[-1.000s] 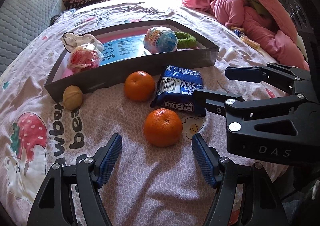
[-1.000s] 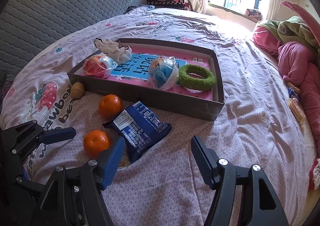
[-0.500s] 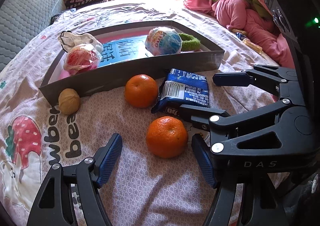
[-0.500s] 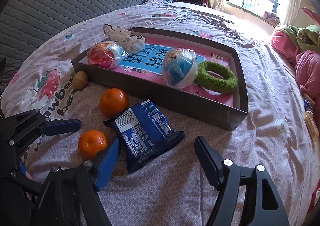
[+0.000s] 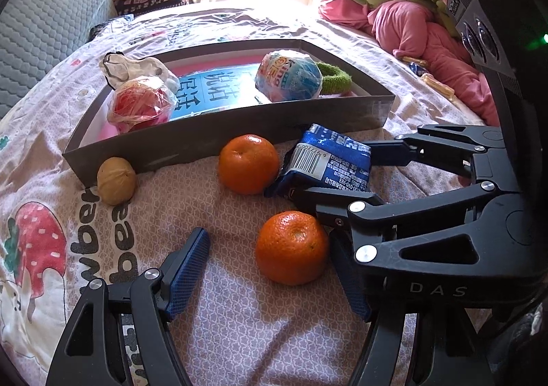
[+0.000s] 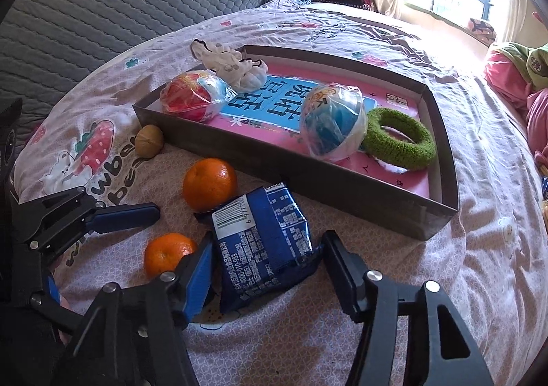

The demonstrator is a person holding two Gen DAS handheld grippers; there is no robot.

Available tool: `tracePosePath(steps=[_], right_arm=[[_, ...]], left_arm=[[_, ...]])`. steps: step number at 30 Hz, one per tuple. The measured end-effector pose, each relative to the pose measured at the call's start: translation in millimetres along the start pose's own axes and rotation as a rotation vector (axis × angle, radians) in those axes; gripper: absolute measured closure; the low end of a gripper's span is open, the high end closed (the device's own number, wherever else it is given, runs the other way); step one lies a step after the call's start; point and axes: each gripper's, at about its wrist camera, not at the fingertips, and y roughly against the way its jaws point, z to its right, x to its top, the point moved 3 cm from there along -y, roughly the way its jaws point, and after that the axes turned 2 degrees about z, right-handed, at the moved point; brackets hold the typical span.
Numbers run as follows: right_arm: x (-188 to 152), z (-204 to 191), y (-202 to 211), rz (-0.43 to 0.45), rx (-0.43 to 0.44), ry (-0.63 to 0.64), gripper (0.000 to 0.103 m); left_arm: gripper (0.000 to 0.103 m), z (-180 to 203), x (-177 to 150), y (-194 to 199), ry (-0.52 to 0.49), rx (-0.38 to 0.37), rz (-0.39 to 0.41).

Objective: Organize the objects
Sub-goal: 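Grasp the blue snack packet with the right tool, then grasp an orange with the left tool while the right tool holds the packet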

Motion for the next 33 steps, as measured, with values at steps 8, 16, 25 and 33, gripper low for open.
tracePosePath(steps=[8, 16, 25, 33], right_arm=[[-1.5, 1.6, 3.7, 0.009, 0.013, -0.043, 0.051], [-3.9, 14.7, 13.4, 0.037, 0.004, -0.130, 0.051], [-4.6, 22.0, 23.3, 0.069, -0.005, -0.184, 0.051], [-4.8, 19.2, 32.0, 0.094, -0.010, -0.206, 0.051]], left_arm=[[0.040, -2.2, 2.0, 0.3, 0.011, -0.020, 0.009], [0.063, 3.2, 1.6, 3.1, -0.004, -0.039, 0.011], [0.063, -0.6, 2.1, 9.3, 0.023, -0.046, 0.015], [0.063, -11.5, 7.3, 26.0, 0.046, -0.017, 0.052]])
